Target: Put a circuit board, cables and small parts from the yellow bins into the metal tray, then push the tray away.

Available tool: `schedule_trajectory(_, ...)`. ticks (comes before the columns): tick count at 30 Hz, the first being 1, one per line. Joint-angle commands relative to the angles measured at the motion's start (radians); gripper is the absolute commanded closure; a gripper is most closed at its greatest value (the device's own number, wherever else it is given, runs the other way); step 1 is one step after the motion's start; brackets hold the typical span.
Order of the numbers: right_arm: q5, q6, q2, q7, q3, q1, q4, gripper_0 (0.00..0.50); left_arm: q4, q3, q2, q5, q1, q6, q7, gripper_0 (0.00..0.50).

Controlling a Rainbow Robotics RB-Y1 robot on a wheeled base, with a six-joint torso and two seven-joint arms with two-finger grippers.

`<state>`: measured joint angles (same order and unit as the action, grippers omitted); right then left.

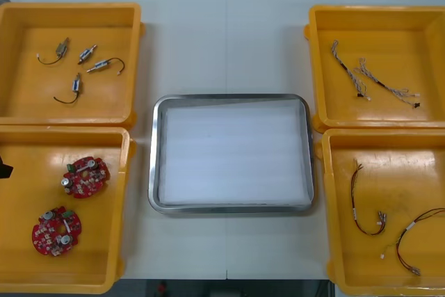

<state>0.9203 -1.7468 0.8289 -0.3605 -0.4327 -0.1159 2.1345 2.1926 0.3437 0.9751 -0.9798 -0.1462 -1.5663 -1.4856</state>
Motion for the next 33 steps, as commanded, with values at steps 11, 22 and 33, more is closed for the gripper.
schedule_trajectory(11, -0.089, 0.133, -0.166, -0.018, 0.051, -0.097, 0.027, 0.000, -0.005, -0.103, 0.036, 0.027, -0.093, 0.120, -0.042, 0.000)
schedule_trajectory(22, -0.236, 0.210, -0.217, -0.032, 0.178, -0.153, 0.016, 0.000, -0.007, -0.109, 0.034, 0.035, -0.139, 0.144, -0.177, 0.000)
schedule_trajectory(33, -0.356, 0.286, -0.275, -0.048, 0.259, -0.169, -0.033, 0.000, -0.007, -0.186, 0.034, 0.070, -0.139, 0.193, -0.208, 0.000)
